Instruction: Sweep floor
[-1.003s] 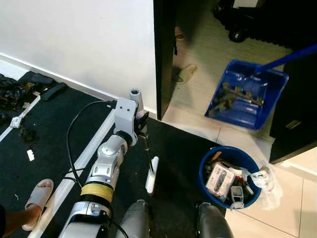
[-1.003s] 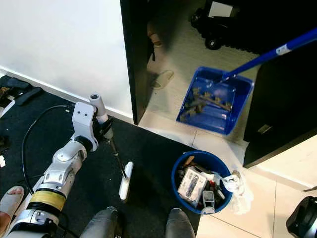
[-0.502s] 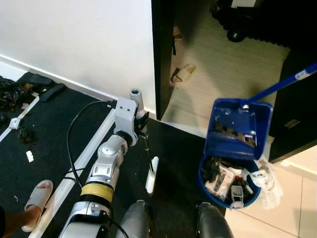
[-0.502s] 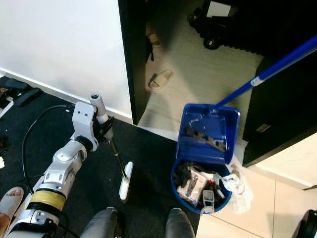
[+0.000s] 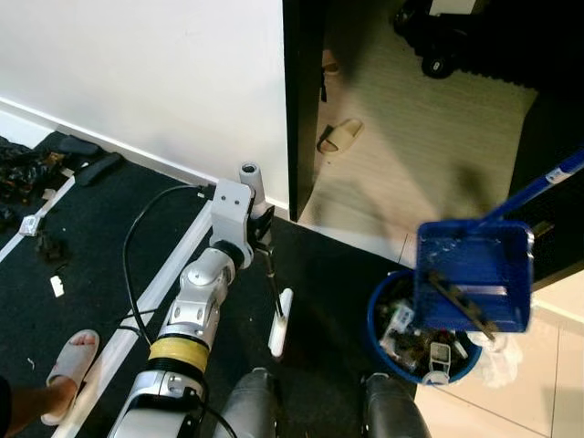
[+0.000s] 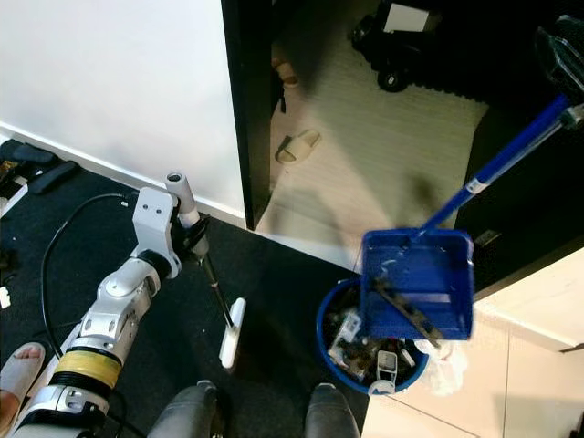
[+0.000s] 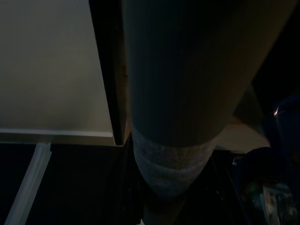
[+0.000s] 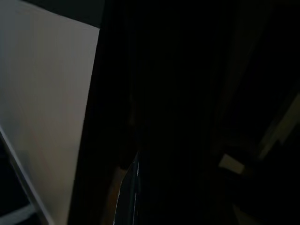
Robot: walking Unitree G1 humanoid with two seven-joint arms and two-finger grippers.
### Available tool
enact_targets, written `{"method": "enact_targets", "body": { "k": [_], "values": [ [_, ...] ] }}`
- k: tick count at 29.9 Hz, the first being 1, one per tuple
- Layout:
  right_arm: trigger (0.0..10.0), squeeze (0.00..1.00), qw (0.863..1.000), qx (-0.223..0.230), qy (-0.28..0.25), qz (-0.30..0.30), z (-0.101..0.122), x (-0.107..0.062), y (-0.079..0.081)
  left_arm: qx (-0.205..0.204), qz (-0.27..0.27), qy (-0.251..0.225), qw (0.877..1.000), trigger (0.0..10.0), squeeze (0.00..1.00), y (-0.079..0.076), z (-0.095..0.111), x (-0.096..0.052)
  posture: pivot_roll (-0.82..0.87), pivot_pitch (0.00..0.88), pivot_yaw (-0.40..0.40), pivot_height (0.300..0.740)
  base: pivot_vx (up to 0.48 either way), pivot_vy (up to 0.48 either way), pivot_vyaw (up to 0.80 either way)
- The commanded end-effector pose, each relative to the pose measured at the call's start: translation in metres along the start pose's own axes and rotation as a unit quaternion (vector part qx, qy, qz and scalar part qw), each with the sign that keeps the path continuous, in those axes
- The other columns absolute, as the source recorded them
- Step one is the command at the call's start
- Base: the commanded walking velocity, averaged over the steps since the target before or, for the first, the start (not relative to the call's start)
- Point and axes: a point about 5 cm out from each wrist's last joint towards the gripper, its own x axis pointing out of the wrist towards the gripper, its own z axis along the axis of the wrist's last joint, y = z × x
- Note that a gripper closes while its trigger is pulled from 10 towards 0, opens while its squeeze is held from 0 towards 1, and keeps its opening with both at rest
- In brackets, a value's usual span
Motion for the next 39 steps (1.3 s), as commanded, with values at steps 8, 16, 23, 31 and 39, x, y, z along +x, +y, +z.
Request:
{"method": "enact_targets", "body": {
  "k": [8, 16, 23, 31, 39],
  "values": [
    [0.0, 0.00, 0.998, -0.032, -0.058, 0.005, 0.031, -0.001, -0.004, -0.001, -0.004, -0.006, 1.000, 10.0, 0.00, -0.002, 0.001, 0.001, 0.00, 0.084, 0.001, 0.740, 0.000, 0.000, 0.00],
    [0.0, 0.00, 0.995, -0.049, -0.083, -0.029, 0.041, -0.001, -0.014, -0.002, -0.004, -0.005, 1.000, 10.0, 0.00, -0.002, 0.000, 0.001, 0.00, 0.086, -0.001, 0.740, 0.000, 0.000, 0.00],
    [2.5, 0.00, 0.971, -0.039, -0.184, -0.146, 0.070, -0.002, -0.042, -0.003, -0.003, -0.006, 1.000, 10.0, 0.00, -0.001, 0.001, 0.002, 0.00, 0.083, -0.003, 0.740, 0.000, 0.000, 0.00],
    [10.0, 0.00, 0.959, 0.104, -0.134, -0.226, 0.043, 0.007, -0.061, 0.002, 0.029, 0.001, 1.000, 10.0, 0.00, 0.008, 0.002, 0.004, 0.00, 0.073, -0.007, 0.740, 0.000, 0.000, 0.00],
    [10.0, 0.00, 0.954, 0.166, -0.049, -0.244, -0.009, 0.032, -0.045, 0.037, 0.088, 0.021, 0.995, 10.0, 0.00, 0.034, 0.001, -0.002, 0.01, 0.064, -0.025, 0.740, 0.000, 0.000, 0.00]
  ]
}}
